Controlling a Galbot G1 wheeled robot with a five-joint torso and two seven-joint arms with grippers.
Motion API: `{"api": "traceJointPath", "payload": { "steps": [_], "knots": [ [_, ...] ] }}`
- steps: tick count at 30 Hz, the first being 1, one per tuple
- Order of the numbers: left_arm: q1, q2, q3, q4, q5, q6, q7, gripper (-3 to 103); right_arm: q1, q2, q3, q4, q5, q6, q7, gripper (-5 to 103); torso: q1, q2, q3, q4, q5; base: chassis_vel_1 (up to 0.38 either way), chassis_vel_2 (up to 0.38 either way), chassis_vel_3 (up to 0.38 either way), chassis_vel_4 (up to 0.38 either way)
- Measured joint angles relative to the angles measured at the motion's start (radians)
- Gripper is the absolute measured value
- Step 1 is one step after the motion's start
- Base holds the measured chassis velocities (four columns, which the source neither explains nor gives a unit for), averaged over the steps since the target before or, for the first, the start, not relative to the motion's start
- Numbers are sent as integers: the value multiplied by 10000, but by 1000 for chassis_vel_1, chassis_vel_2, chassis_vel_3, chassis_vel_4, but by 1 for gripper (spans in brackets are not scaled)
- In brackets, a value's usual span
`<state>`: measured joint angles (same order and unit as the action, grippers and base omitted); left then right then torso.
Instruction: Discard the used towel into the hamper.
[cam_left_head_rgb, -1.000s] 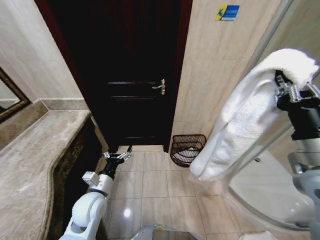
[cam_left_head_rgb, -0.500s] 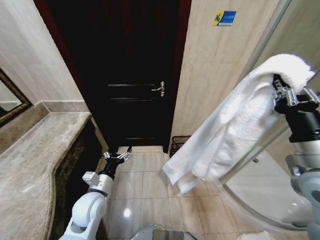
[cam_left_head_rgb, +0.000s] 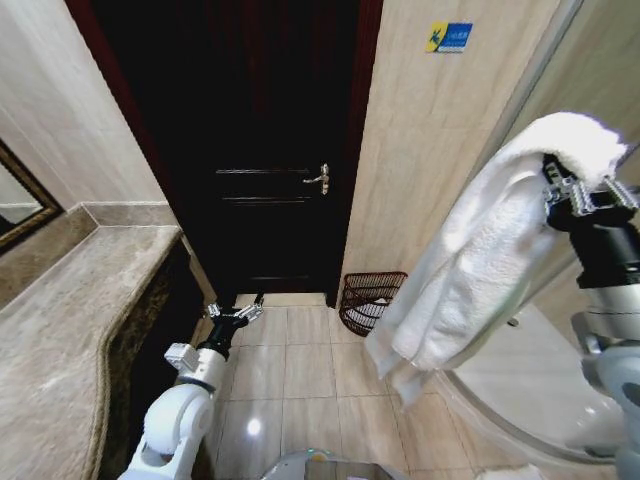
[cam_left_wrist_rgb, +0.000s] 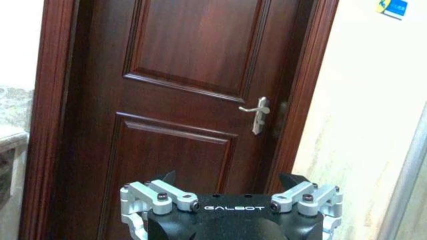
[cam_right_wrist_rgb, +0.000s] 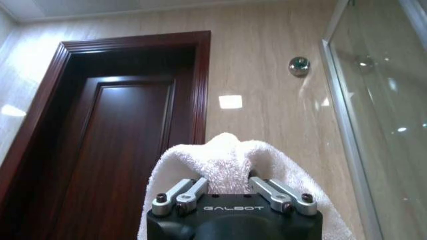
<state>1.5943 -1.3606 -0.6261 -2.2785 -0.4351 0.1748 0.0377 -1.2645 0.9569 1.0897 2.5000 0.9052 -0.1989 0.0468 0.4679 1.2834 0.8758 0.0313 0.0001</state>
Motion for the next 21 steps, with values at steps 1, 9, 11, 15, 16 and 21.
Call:
{"api": "traceJointPath", "payload": {
  "steps": [1,9,11,15,16,21],
  "knots": [
    [0,0,0,0,0,0,0,100,-24,-2,17,0,21,3,5,14,-1,-4,-1,0,-3,-170,167,154,-181],
    [-3,0,0,0,0,0,0,100,-32,-108,147,-1,194,62,135,14,-3,-19,-7,-2,-5,-212,201,216,-204],
    [0,0,0,0,0,0,0,100,-15,-144,169,-1,220,80,187,14,-7,-18,-11,-1,1,-253,258,274,-258],
    [-3,1,0,0,0,0,0,100,61,-314,232,0,327,159,404,14,-7,-24,-11,-1,-9,-271,289,278,-271],
    [-3,0,0,0,0,0,0,100,112,-383,250,0,331,182,414,14,-5,-28,-11,0,-1,-252,272,288,-267],
    [-7,0,0,0,0,0,0,100,430,-670,213,-3,356,265,352,14,4,-36,-7,10,-1,-202,204,187,-131]
  ]
}}
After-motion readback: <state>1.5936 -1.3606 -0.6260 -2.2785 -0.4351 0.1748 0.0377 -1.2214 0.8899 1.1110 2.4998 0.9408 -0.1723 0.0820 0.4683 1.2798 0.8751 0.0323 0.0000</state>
